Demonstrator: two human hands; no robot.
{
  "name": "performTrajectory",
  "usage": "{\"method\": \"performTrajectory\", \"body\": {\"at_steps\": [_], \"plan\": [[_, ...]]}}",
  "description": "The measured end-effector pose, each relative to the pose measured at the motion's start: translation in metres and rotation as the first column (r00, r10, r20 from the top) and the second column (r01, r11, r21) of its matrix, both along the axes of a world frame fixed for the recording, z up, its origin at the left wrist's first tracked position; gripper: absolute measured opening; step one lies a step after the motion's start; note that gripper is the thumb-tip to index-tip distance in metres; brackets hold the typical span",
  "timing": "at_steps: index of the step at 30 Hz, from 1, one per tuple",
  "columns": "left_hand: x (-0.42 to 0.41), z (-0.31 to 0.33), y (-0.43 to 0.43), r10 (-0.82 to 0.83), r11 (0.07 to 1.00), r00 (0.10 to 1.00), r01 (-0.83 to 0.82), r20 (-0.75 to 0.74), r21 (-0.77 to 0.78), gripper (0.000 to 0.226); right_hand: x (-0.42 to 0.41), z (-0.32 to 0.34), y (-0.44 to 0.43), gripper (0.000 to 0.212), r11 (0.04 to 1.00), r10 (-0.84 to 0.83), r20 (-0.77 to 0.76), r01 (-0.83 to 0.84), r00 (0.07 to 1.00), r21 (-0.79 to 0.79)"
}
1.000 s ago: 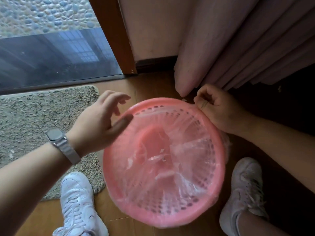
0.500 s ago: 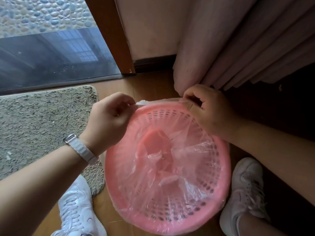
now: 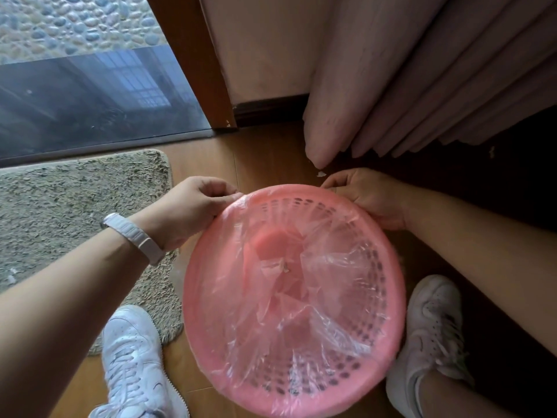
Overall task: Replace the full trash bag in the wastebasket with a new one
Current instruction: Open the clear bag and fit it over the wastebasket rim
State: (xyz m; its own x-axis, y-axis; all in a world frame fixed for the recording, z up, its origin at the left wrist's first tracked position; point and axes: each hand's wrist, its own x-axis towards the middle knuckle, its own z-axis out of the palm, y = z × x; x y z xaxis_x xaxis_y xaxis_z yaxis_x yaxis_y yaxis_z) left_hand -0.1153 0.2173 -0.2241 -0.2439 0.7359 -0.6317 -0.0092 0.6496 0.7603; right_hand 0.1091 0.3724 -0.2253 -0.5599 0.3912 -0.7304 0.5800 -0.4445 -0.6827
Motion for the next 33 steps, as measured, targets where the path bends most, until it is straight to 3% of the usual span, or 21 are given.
{"method": "performTrajectory", "body": {"at_steps": [3,5,7,10,13,15,19,22,24,26,28,29,33], "plan": [[0.001,0.003,-0.004,-0.016,0.991,0.947,0.057,-0.320,0.118,0.021,0.004,0.009,0.000,0.008,0.938,-0.010,0.006,0.007,1.000,0.347],[0.005,0.015,-0.008,-0.030,0.952,0.818,0.197,-0.574,0.232,0.026,0.011,0.023,-0.002,0.005,0.776,0.013,-0.025,0.006,1.000,0.631],[0.012,0.028,-0.013,-0.106,0.874,0.675,0.413,-0.730,0.255,0.039,0.024,0.040,-0.012,0.013,0.584,0.159,0.000,-0.095,0.987,0.806],[0.029,0.034,-0.011,-0.205,0.775,0.415,0.622,-0.886,0.111,0.050,0.043,0.047,-0.036,0.035,0.411,0.246,0.220,-0.307,0.944,0.858],[0.056,0.031,0.005,-0.278,0.700,0.240,0.714,-0.930,-0.025,0.053,0.048,0.033,-0.051,0.026,0.459,0.209,0.309,-0.372,0.928,0.807],[0.069,0.025,0.017,-0.290,0.713,0.224,0.699,-0.930,-0.054,0.048,0.046,0.021,-0.051,0.018,0.512,0.189,0.310,-0.363,0.932,0.778],[0.071,0.014,0.032,-0.239,0.808,0.318,0.589,-0.917,-0.007,0.032,0.033,0.008,-0.037,0.026,0.622,0.121,0.235,-0.258,0.964,0.739],[0.060,0.011,0.031,-0.231,0.845,0.353,0.535,-0.907,-0.008,0.029,0.020,0.014,-0.025,0.025,0.638,0.105,0.189,-0.212,0.976,0.740],[0.049,0.012,0.029,-0.202,0.881,0.404,0.472,-0.892,0.015,0.025,0.018,0.023,-0.018,0.023,0.560,0.134,0.159,-0.207,0.978,0.802],[0.037,0.015,0.024,-0.193,0.922,0.444,0.387,-0.875,-0.007,0.025,0.023,0.030,-0.012,0.029,0.388,0.163,0.165,-0.217,0.973,0.896],[0.028,0.021,0.013,-0.200,0.933,0.412,0.356,-0.889,-0.044,0.029,0.033,0.033,-0.009,0.033,0.275,0.153,0.170,-0.208,0.973,0.939],[0.025,0.024,0.007,-0.214,0.928,0.379,0.366,-0.900,-0.067,0.030,0.039,0.031,-0.008,0.035,0.275,0.137,0.174,-0.206,0.975,0.939],[0.016,0.035,-0.009,-0.336,0.887,0.274,0.415,-0.901,-0.204,0.026,0.057,0.019,-0.015,0.036,0.522,0.101,0.215,-0.236,0.971,0.820]]}}
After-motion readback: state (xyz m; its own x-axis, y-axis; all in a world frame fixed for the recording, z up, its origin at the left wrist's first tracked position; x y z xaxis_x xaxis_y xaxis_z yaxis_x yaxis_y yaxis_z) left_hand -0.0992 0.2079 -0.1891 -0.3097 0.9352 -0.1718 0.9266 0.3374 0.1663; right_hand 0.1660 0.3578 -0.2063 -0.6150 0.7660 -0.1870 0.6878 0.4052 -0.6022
